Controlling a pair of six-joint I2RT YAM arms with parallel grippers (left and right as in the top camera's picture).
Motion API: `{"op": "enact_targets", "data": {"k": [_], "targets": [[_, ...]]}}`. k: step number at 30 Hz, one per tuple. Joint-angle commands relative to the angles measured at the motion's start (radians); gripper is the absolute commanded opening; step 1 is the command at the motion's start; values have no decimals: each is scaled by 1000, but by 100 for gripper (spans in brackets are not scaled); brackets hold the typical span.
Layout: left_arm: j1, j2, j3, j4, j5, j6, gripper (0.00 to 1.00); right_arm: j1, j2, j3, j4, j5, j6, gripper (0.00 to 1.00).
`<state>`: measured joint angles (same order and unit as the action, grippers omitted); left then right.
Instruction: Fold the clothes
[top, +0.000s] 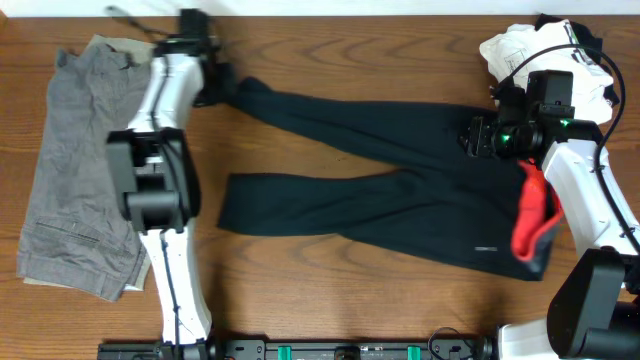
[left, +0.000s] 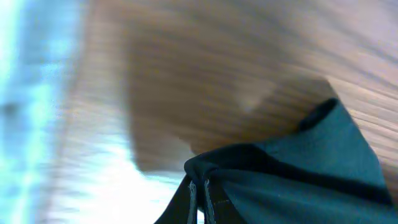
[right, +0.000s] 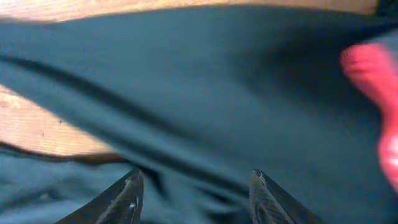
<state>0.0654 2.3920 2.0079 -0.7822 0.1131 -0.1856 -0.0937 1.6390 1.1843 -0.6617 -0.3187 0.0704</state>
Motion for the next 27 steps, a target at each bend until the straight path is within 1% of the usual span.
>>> {"op": "enact_targets", "data": {"k": [1, 4, 6, 8, 9, 10, 13, 14, 17, 20, 21, 24, 27], "targets": [[61, -35, 1, -5, -16, -19, 6, 10, -8, 14, 13, -7, -8, 53], [77, -43, 1, -11, -16, -18, 6, 10, -8, 14, 25, -7, -4, 53], [76, -44, 1, -25, -16, -18, 6, 11, -3, 14, 40, -4, 13, 51], [66, -44, 1, -40, -16, -18, 6, 17, 11, 14, 66, 11, 18, 51], [59, -45, 1, -47, -16, -18, 8, 21, 22, 14, 80, 28, 18, 51], [51, -45, 1, -55, -16, -18, 14, 26, 36, 14, 96, 48, 18, 52], [27, -48, 1, -77, -17, -18, 43, 42, 83, 14, 156, 98, 5, 51], [21, -50, 1, -87, -17, -18, 48, 48, 100, 14, 183, 126, -3, 52], [10, -61, 1, -111, -17, -24, 49, 57, 142, 14, 271, 201, -37, 52], [1, -81, 1, -130, -16, -82, 49, 70, 186, 14, 372, 280, -78, 57], [-5, -85, 1, -131, -16, -83, 49, 80, 203, 14, 399, 306, -89, 58], [-25, -84, 1, -132, -16, -122, 49, 106, 253, 17, 440, 357, -100, 59], [-50, -82, 0, -117, -16, -143, 49, 127, 309, 36, 442, 364, -102, 58]]}}
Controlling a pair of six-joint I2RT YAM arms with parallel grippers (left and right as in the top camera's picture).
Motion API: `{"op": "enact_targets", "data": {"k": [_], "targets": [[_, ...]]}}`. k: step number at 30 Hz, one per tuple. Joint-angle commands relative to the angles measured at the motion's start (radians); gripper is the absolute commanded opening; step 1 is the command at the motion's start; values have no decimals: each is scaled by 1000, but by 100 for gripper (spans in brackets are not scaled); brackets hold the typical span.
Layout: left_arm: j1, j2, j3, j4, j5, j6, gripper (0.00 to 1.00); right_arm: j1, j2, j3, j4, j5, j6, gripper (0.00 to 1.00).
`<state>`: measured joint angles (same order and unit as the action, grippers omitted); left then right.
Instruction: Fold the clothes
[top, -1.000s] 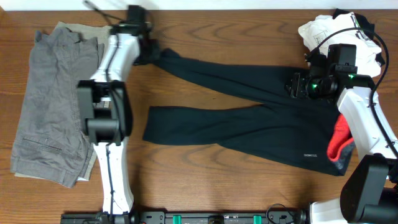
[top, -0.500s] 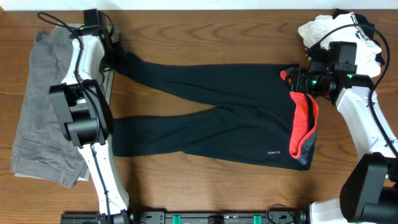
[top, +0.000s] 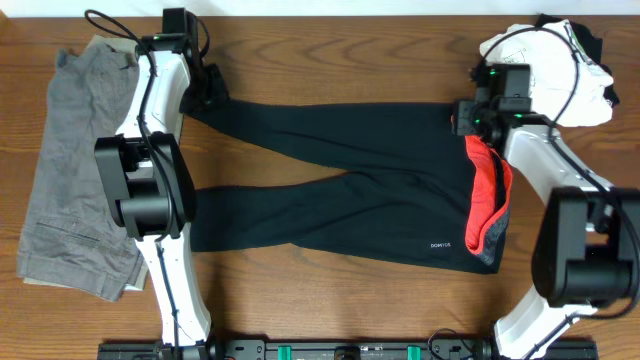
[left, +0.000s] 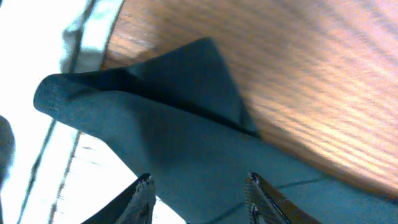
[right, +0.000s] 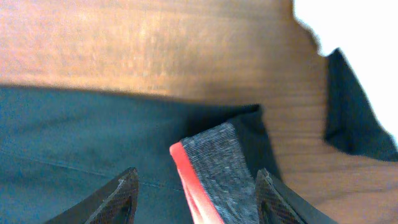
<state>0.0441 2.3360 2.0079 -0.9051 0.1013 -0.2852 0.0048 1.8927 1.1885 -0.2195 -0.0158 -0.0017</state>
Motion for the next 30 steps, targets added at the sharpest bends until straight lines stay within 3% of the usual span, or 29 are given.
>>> {"op": "enact_targets", "data": {"k": [1, 9, 16, 30], "targets": [[-39, -26, 0, 14, -4, -43, 49, 34, 72, 40, -6, 61, -30, 58], [-87, -24, 0, 47, -13, -42, 49, 53, 121, 45, 3, 134, 8, 40], [-88, -19, -13, 62, -13, -43, 48, 48, 122, 45, 48, 190, 2, 32], [-88, -19, -147, 138, -12, -62, 48, 47, 122, 45, 29, 196, -15, 32]]}}
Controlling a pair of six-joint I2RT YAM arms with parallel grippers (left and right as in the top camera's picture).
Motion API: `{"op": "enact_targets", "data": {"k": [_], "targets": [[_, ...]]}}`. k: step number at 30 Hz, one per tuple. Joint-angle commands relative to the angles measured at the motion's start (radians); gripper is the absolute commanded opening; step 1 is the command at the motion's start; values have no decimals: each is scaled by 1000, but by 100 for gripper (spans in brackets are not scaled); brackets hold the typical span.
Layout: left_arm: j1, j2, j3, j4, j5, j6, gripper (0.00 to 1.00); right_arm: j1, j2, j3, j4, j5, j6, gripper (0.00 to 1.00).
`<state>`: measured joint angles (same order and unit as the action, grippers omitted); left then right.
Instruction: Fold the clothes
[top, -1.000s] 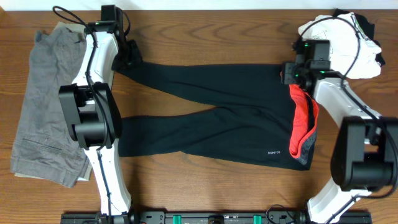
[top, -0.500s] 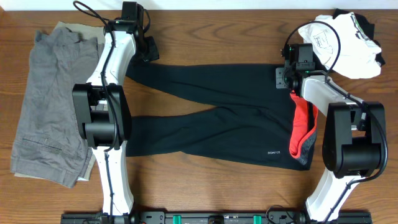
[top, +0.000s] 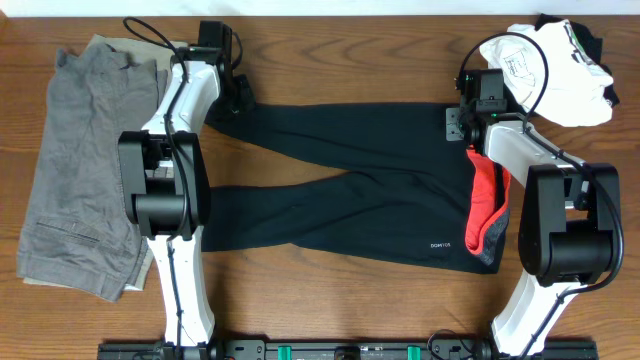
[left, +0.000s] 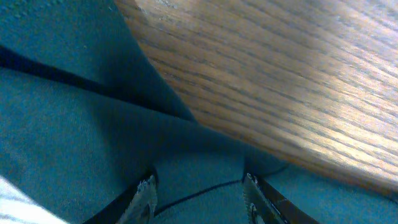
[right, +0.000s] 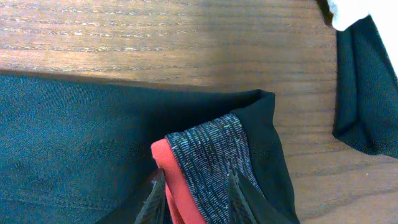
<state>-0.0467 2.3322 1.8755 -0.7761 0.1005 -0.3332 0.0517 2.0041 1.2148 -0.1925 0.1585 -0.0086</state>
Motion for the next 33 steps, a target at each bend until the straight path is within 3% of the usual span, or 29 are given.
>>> {"op": "enact_targets", "data": {"k": [1, 3, 7, 10, 18, 28, 31, 33], "targets": [[3, -15, -21, 16, -11, -14, 47, 0, 11, 18, 3, 22, -8, 32], [3, -15, -24, 24, -12, -17, 47, 0, 13, 18, 7, 21, -16, 34], [3, -15, -26, 40, -12, -18, 47, 0, 34, 18, 17, 21, -16, 57], [3, -15, -30, 48, -12, -21, 48, 0, 58, 18, 18, 22, -16, 58], [3, -15, -41, 67, -12, -21, 48, -3, 61, 19, 20, 91, 20, 30], [3, -15, -41, 76, -13, -21, 42, -10, -5, 60, -55, 71, 49, 27], [3, -15, -41, 75, -12, -21, 42, -16, -55, 90, -112, 74, 63, 17], [3, -15, -41, 75, -12, -21, 41, -29, -82, 108, -146, 74, 78, 4]]}}
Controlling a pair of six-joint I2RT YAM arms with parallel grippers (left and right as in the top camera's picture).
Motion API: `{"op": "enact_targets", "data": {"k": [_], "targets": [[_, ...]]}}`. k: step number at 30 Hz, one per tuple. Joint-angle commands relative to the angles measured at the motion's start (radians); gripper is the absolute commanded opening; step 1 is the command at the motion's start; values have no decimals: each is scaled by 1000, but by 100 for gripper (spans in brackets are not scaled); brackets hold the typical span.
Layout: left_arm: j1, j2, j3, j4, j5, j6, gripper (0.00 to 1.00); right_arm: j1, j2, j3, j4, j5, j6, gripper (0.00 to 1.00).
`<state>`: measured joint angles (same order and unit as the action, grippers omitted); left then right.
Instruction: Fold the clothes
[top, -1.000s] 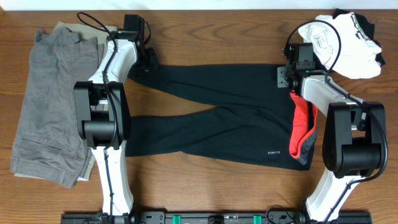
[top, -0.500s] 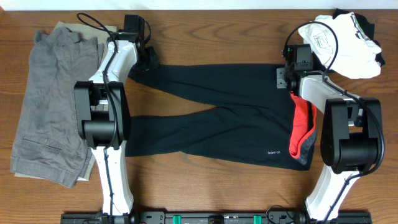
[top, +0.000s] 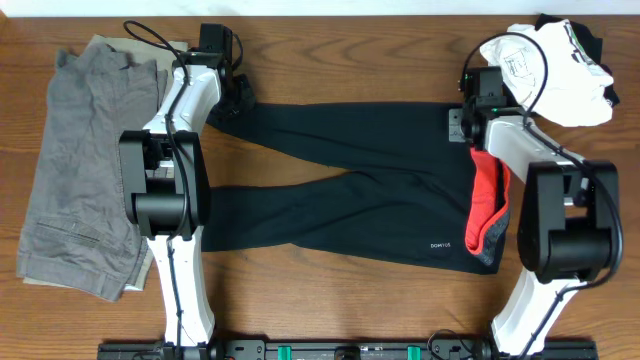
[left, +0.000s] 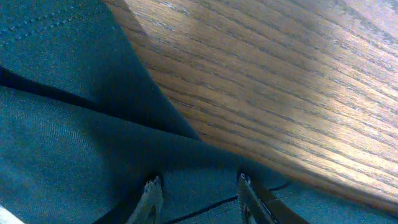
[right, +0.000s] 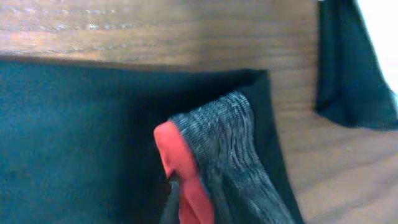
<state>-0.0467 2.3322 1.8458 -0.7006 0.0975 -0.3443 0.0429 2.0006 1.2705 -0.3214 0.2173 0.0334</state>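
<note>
Black leggings (top: 350, 190) lie spread across the table, legs pointing left, with the red-lined waistband (top: 487, 195) at the right. My left gripper (top: 237, 100) sits on the upper leg's cuff end. In the left wrist view the left gripper (left: 198, 186) is open, its fingertips (left: 152, 188) pressed on the dark fabric (left: 74, 143). My right gripper (top: 462, 128) is at the waistband's top corner. In the right wrist view the right gripper (right: 186, 202) is shut on the waistband (right: 217, 137), and red lining hides most of the fingers.
Grey trousers (top: 75, 160) lie flat along the left side. A white garment pile (top: 555, 65) with a dark piece (right: 348, 74) under it sits at the top right, close to my right arm. The table's far edge runs just behind both grippers.
My right gripper has shut on the top corner of the waistband. The left gripper's fingers stand slightly closer together on the cuff fabric. The leggings lie as before.
First my left gripper was shut on the upper leg's cuff, the right open over the waist, the leggings lying slanted. Then the leggings lay straighter with both grippers open at cuff and waistband corner. Both then sat on the fabric; now the right holds the waistband.
</note>
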Motion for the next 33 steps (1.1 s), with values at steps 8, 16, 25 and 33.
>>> {"op": "enact_targets", "data": {"k": [8, 16, 25, 33], "targets": [[3, -15, -11, -11, -10, -9, 41, -119, -97, 57, -118, 9, 87, 1], [3, -15, -11, -8, -12, -10, 41, -162, -97, 57, -141, -269, -61, 54], [3, -15, -11, -8, -12, -10, 41, -60, -4, 57, -74, -129, -87, 49], [3, -15, -11, -27, -12, -13, 41, 13, 86, 57, 27, 45, -55, 48]]}}
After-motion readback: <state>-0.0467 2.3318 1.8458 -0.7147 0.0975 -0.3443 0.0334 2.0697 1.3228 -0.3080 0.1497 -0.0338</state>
